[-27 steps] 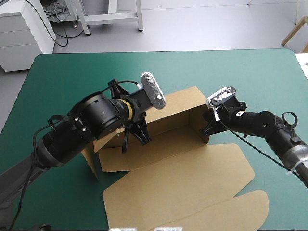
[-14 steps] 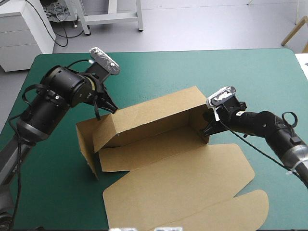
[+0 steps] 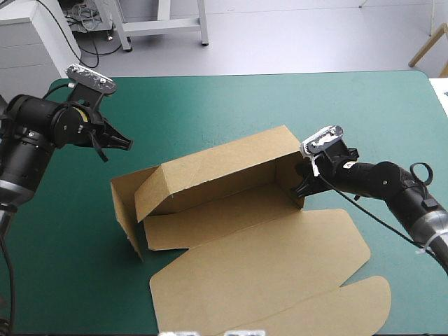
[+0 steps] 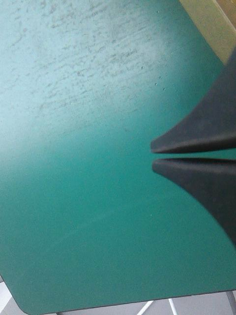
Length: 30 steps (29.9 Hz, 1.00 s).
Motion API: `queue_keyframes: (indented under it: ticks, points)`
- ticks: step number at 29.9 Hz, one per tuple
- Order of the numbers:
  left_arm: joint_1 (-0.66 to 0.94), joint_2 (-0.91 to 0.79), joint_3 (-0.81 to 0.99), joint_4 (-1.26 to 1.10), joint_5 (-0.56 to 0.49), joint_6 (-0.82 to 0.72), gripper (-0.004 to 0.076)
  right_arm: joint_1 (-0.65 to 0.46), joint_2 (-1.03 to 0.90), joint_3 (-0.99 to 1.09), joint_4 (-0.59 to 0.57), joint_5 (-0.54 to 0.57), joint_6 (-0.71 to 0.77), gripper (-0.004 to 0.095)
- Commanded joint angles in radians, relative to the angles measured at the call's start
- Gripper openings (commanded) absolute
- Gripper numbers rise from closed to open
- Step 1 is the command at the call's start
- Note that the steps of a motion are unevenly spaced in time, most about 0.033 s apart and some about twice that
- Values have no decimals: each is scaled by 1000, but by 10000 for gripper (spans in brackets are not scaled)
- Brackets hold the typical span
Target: Fold the box
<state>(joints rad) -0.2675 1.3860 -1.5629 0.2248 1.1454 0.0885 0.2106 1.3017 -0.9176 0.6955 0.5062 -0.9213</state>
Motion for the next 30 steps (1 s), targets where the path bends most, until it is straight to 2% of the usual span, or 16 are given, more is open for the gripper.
queue_keyframes:
  ticks: [1,5,10,17,22,26,30]
  points:
    - [13,-77,40,-2,-102,-13,13,1,-28,-34,15,-14,2,-19]
    - [13,-119,108,22,-160,-17,13,-4,-28,-62,-5,3,79,-19]
    - [20,-126,125,36,-165,-17,13,-4,-28,-145,-155,60,267,-19]
    - [20,-126,125,57,-187,-24,11,-4,-28,-326,-394,239,562,-19]
    - [20,-126,125,57,-196,-28,10,-4,-3,-426,-551,389,693,-19]
    - [20,-124,125,54,-196,-28,10,-4,33,-441,-548,469,714,-19]
    - [20,-124,125,54,-196,-28,10,-4,90,-443,-517,459,715,-19]
